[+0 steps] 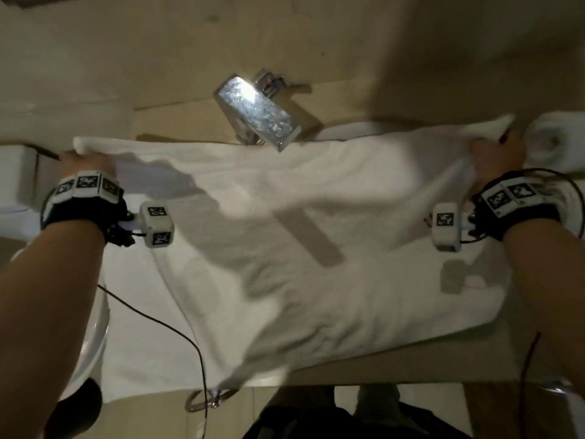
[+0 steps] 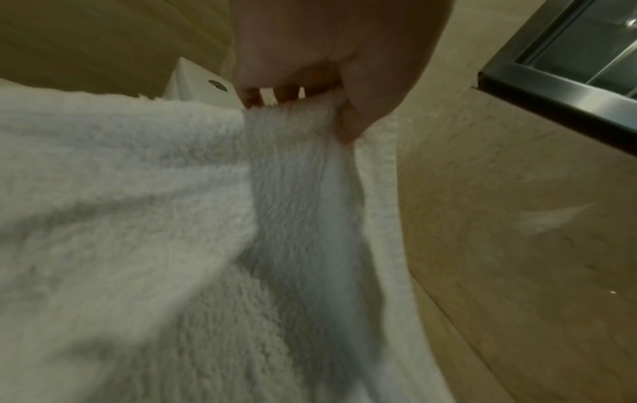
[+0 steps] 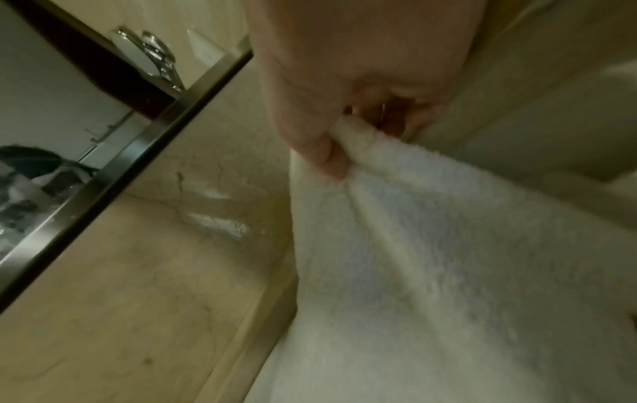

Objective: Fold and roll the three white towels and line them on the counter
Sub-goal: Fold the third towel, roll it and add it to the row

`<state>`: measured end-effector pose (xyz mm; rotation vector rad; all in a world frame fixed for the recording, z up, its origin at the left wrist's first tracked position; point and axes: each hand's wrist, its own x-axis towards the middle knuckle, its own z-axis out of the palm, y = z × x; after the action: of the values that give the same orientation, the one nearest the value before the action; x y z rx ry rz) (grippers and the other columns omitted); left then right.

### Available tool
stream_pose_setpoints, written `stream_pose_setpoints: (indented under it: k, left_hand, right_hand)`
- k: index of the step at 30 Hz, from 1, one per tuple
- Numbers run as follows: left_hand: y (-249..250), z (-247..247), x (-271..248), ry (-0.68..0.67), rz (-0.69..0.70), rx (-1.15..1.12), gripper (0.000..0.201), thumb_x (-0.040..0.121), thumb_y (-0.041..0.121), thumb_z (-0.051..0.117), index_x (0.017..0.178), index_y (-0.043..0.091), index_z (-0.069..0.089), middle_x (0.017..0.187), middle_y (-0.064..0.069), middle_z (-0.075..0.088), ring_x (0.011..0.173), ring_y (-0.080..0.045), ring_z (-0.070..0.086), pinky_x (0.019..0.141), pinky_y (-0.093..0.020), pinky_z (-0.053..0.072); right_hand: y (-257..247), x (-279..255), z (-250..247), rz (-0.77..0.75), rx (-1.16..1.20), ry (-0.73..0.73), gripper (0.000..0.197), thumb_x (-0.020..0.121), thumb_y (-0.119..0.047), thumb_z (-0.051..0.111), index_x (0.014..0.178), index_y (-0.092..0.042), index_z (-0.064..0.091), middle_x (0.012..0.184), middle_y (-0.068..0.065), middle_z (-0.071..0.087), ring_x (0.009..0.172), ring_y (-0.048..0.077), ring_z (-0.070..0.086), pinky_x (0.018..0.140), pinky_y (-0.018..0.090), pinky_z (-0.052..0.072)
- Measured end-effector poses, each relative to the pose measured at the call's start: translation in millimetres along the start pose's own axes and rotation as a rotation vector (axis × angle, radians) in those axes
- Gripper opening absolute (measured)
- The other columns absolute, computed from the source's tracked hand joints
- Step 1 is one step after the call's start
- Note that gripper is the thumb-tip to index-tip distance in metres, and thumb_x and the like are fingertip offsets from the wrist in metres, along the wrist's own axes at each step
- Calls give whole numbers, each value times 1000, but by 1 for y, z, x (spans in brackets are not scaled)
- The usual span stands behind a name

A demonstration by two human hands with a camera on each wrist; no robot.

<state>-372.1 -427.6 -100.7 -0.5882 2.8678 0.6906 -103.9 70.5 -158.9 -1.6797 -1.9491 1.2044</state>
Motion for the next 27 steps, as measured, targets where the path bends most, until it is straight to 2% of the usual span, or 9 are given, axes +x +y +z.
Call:
stream_pose_setpoints:
  k: [3, 6, 9, 12, 14, 16, 18, 20, 27]
  left_hand:
    - [-6, -3, 2, 8, 97, 106, 38, 89, 14, 49, 124, 1, 46, 121, -27, 49, 112, -46, 50, 95, -51, 45]
    - [-7, -8, -23, -111, 68, 115, 57, 78, 7, 67, 132, 7, 47, 134, -23, 47, 117, -42, 50, 98, -48, 44]
    - [-15, -4, -36, -128, 105, 94, 66, 79, 12, 67, 139, 13, 40, 141, -23, 39, 120, -42, 46, 97, -48, 43]
    - [-8, 6, -63, 12, 46, 130, 61, 85, 27, 61, 136, 4, 37, 144, -23, 33, 126, -40, 40, 100, -47, 36]
    - [-6, 21, -91, 17, 115, 80, 55, 82, 20, 65, 130, 4, 41, 140, -23, 32, 126, -39, 38, 102, -44, 34]
    - [-13, 31, -124, -41, 244, 105, 49, 81, 14, 65, 124, 4, 46, 138, -24, 31, 127, -40, 34, 103, -43, 32]
    - [-25, 40, -151, -92, 296, 132, 46, 81, 12, 64, 124, 3, 47, 139, -24, 30, 129, -39, 30, 104, -42, 29]
    - [-37, 45, -171, -133, 236, 125, 46, 82, 12, 63, 125, 5, 47, 140, -21, 27, 130, -37, 26, 105, -42, 26]
    - [-117, 44, -212, -60, -141, 120, 52, 82, 16, 64, 128, 2, 43, 138, -24, 31, 128, -39, 30, 104, -39, 25]
  right_hand:
    - [-4, 5, -6, -3, -51, -66, 55, 80, -27, 61, 128, -6, 47, 129, 14, 55, 115, 29, 54, 84, 28, 40]
    - [-3, 7, -12, -41, -110, -108, 53, 87, -21, 61, 133, -4, 39, 133, 15, 51, 120, 29, 50, 92, 30, 40]
    - [-10, 4, -20, -77, -112, -154, 75, 80, -29, 71, 139, -7, 30, 138, 11, 46, 125, 26, 47, 102, 33, 38]
    - [-2, -17, -26, -249, -316, -232, 48, 82, -11, 66, 125, 1, 49, 127, 21, 53, 118, 34, 51, 97, 38, 40]
    - [16, -40, -24, -419, -519, -494, 25, 84, 0, 59, 108, -1, 62, 112, 21, 61, 111, 34, 55, 85, 27, 40]
    - [37, -67, -19, -424, -859, -889, 32, 83, -1, 61, 114, -8, 61, 118, 16, 59, 110, 29, 54, 78, 19, 41]
    - [58, -85, -18, -369, -1221, -1072, 53, 83, -10, 63, 133, -18, 48, 139, 9, 45, 122, 23, 46, 94, 23, 41]
    - [75, -96, -18, -456, -1426, -1031, 61, 80, -21, 66, 136, -27, 43, 144, 2, 38, 130, 23, 39, 106, 30, 36]
    - [91, -130, -16, -730, -1488, -948, 37, 87, -25, 54, 123, -26, 50, 131, 5, 45, 124, 26, 39, 102, 33, 34]
